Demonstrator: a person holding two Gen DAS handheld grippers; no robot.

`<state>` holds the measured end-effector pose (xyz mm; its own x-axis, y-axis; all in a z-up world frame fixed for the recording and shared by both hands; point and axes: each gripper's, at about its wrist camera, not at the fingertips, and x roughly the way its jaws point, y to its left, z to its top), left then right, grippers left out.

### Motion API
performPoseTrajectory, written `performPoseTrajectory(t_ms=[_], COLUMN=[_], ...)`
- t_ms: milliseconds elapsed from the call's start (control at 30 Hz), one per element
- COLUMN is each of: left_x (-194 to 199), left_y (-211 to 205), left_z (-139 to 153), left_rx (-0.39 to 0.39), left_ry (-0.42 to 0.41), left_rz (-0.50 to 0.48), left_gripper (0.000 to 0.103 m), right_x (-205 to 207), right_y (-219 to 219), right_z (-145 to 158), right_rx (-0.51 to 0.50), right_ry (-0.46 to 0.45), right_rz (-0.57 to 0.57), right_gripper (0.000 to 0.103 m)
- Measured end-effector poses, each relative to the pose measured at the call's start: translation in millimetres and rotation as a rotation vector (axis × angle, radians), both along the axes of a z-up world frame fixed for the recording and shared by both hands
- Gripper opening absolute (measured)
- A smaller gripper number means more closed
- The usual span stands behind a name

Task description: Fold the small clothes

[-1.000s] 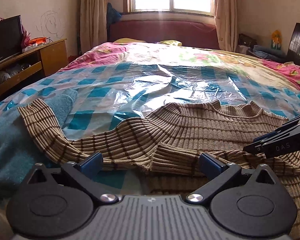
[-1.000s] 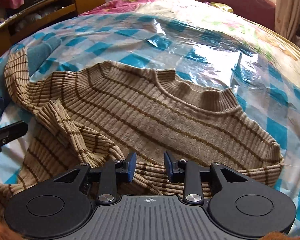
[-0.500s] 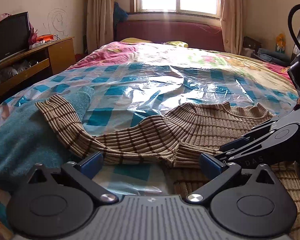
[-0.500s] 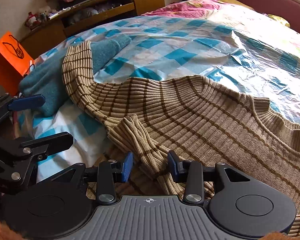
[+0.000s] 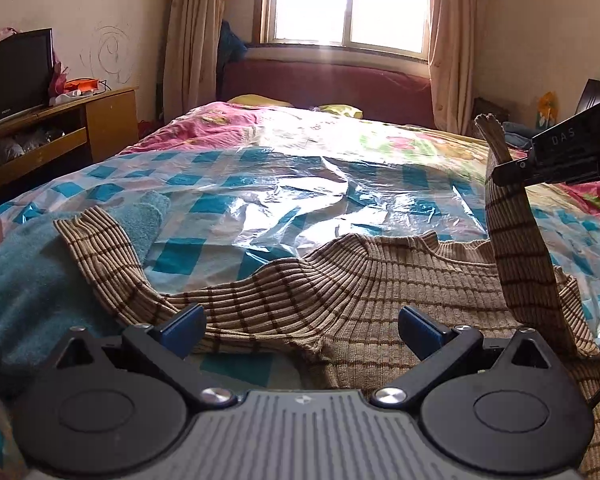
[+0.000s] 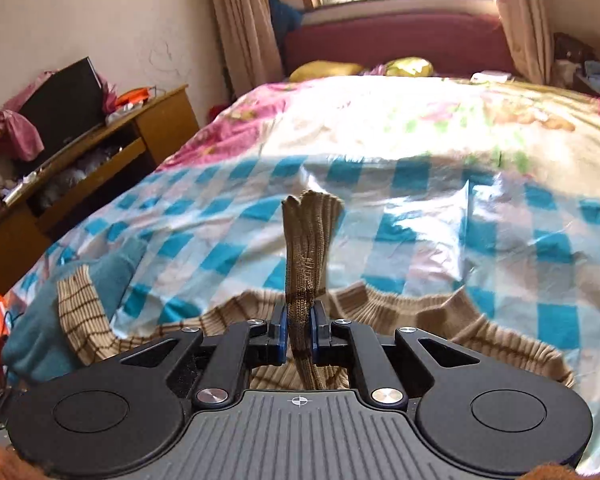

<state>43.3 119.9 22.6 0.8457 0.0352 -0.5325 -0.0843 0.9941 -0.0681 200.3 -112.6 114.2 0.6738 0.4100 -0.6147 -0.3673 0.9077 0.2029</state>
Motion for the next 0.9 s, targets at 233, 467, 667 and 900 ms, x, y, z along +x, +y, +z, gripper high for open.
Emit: performPoseTrajectory(t_ms=[233,467,667,900], left_x=[-3.6,11.9,52.6,92.6], left_y=[-4.0,-16.2,-48.3,-70.0], left_z=[1.0,3.0,-4.4,-63.1], left_rx=[0.042,0.047,0.11,0.266], left_ry=[0.012,-0.012,-0.01,0.198], left_rz=[-0.001,-0.063,-0.128,-0.139], left_gripper=[0.103,0.103,0.103,0.103], right_x=[-3.5,-23.8,-25.8,-18.4], right_y=[79.4,34.2,-58.0,-119.4], right_z=[-88.2,-84.1,-88.0,-126.4], right_rx=[0.011,0.108,-0.053,-0.224], right_ry=[0.23,0.233,0.186,0.178], right_rz=[0.249,0.183,-0.094,-0.267], right_gripper=[0.021,0.023,0.024,0.018])
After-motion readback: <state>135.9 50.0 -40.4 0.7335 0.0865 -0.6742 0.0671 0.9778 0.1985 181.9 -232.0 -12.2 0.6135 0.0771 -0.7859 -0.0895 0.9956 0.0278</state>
